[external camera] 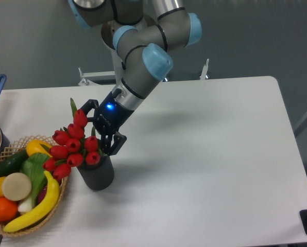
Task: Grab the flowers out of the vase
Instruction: 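Position the gripper fingers around the tulip stems at the vase rim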
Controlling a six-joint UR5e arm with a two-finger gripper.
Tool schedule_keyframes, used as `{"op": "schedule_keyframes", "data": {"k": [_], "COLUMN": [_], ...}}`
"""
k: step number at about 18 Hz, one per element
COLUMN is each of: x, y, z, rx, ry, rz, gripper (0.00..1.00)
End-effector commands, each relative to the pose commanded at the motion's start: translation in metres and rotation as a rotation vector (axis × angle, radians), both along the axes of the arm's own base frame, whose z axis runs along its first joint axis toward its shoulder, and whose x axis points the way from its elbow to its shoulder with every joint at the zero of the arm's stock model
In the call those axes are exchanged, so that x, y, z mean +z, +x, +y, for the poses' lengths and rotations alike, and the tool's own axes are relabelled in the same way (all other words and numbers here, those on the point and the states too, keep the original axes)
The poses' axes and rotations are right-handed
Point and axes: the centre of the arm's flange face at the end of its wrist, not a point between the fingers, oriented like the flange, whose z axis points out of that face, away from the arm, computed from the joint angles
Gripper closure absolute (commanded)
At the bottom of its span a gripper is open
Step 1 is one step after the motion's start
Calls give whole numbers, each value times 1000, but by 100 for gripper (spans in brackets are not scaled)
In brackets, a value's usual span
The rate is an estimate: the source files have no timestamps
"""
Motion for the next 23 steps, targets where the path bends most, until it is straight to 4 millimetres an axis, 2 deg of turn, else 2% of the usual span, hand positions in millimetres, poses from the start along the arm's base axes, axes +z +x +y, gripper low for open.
{"op": "schedule_keyframes", "data": {"k": [9, 23], "x": [6, 1], "y": [-5, -6], "z": [5, 6], "rx": [3, 4], "ry": [9, 2], "rz": [4, -5], "gripper": [0, 0]}}
